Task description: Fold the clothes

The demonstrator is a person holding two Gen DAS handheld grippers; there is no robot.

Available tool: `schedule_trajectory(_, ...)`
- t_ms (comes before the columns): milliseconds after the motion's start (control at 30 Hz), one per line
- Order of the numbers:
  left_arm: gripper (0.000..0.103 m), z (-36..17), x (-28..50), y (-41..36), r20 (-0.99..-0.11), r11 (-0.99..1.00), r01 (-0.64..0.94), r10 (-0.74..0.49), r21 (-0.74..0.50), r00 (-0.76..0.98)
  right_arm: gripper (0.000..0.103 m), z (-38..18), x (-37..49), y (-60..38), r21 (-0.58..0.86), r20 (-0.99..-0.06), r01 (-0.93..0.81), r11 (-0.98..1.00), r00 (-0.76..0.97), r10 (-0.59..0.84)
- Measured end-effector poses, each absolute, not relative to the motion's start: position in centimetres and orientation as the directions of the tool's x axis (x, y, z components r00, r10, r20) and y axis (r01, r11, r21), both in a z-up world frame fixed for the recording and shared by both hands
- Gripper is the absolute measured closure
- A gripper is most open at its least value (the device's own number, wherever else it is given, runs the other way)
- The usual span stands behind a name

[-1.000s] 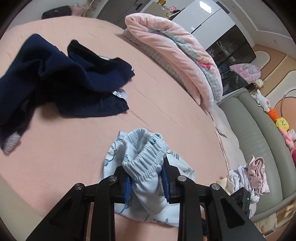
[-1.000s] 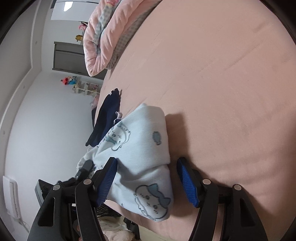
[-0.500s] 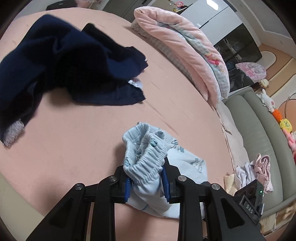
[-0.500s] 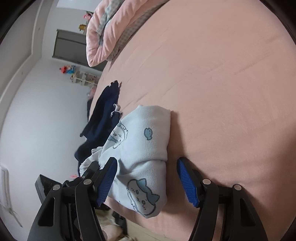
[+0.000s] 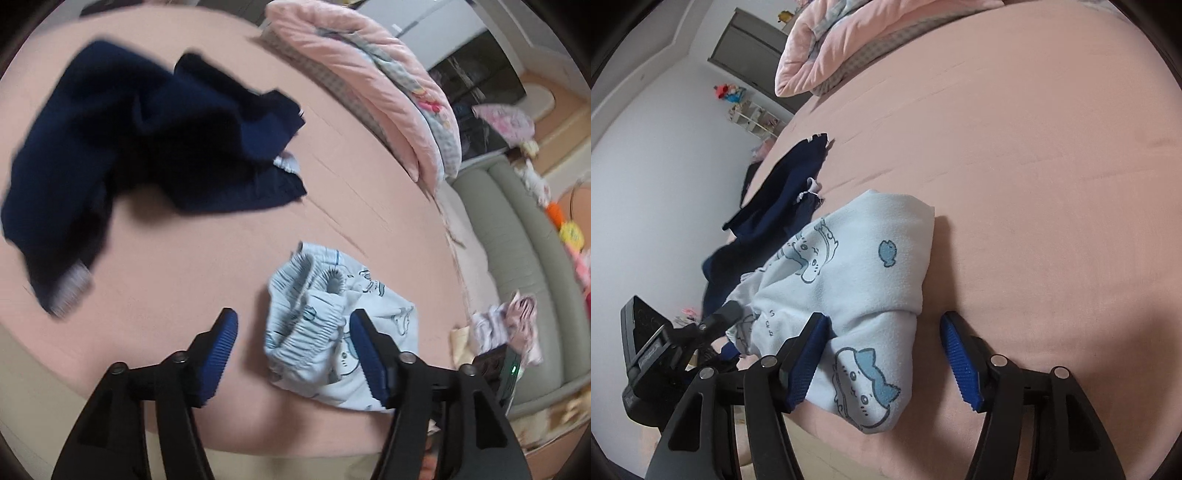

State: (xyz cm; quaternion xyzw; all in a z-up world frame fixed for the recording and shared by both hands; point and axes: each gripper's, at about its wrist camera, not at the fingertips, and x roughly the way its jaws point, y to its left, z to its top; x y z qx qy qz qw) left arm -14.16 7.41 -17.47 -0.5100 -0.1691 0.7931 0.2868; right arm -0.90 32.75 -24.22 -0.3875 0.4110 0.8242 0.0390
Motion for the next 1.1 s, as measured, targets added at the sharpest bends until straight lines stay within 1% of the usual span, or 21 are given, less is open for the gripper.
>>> schedule_trajectory(33, 0.039, -17.2, -14.1, 7.4, -0.714, -0.781, -0.298, 0.623, -0.548, -0.318, 0.04, -24.3, -0.8, 33.0, 0.662, -0.662, -0.38, -0.646, -0.7, -0.267)
schedule_trajectory(133, 0.038, -17.8, -14.2, 7.2, -0.699, -0.75, -0.299, 0.66, -0.59, -0.275, 0.04, -24.6, -1.0, 33.5, 0.693, -0.642, -0.373, -0.617, -0.709, -0.292)
schedule_trajectory(300, 0.038, -19.9, -14.8, 7.7, -0.677, -0.707, -0.244, 0.706, -0.663, -0.206, 0.04, -24.7, -1.2, 33.8, 0.717, -0.623, -0.362, -0.595, -0.715, -0.316)
schedule_trajectory(467, 0.038, -22.3, -15.3, 8.6, -0.628, -0.643, -0.2, 0.765, -0.739, -0.139, 0.04, -24.7, -1.5, 34.0, 0.727, -0.617, -0.359, -0.585, -0.716, -0.327)
schedule_trajectory(633, 0.038, -22.8, -15.5, 8.1, -0.58, -0.605, -0.148, 0.794, -0.782, -0.181, 0.039, -24.9, -1.6, 34.5, 0.748, -0.608, -0.365, -0.554, -0.713, -0.349)
schedule_trajectory(733, 0.038, -22.6, -15.2, 8.3, -0.586, -0.618, -0.164, 0.783, -0.769, -0.206, 0.039, -25.0, -2.1, 34.7, 0.757, -0.602, -0.366, -0.542, -0.714, -0.358)
schedule_trajectory(767, 0.039, -22.5, -15.0, 8.5, -0.594, -0.63, -0.169, 0.774, -0.758, -0.22, 0.039, -25.1, -2.5, 34.6, 0.758, -0.601, -0.366, -0.541, -0.715, -0.359)
schedule_trajectory(867, 0.048, -22.3, -14.4, 8.7, -0.617, -0.67, -0.14, 0.732, -0.729, -0.288, 0.038, -25.0, -2.8, 34.5, 0.751, -0.607, -0.37, -0.547, -0.713, -0.351)
schedule_trajectory(933, 0.05, -22.2, -14.1, 9.1, -0.623, -0.681, -0.122, 0.716, -0.722, -0.313, 0.037, -24.8, -3.0, 34.4, 0.743, -0.614, -0.373, -0.555, -0.709, -0.346)
schedule_trajectory(1000, 0.056, -22.2, -13.7, 9.5, -0.624, -0.685, -0.11, 0.709, -0.72, -0.328, 0.036, -24.6, -3.3, 34.3, 0.733, -0.624, -0.377, -0.566, -0.704, -0.339)
schedule_trajectory(1100, 0.057, -22.5, -13.6, 9.9, -0.631, -0.699, -0.117, 0.695, -0.706, -0.344, 0.034, -24.3, -3.7, 33.9, 0.71, -0.637, -0.38, -0.593, -0.706, -0.31)
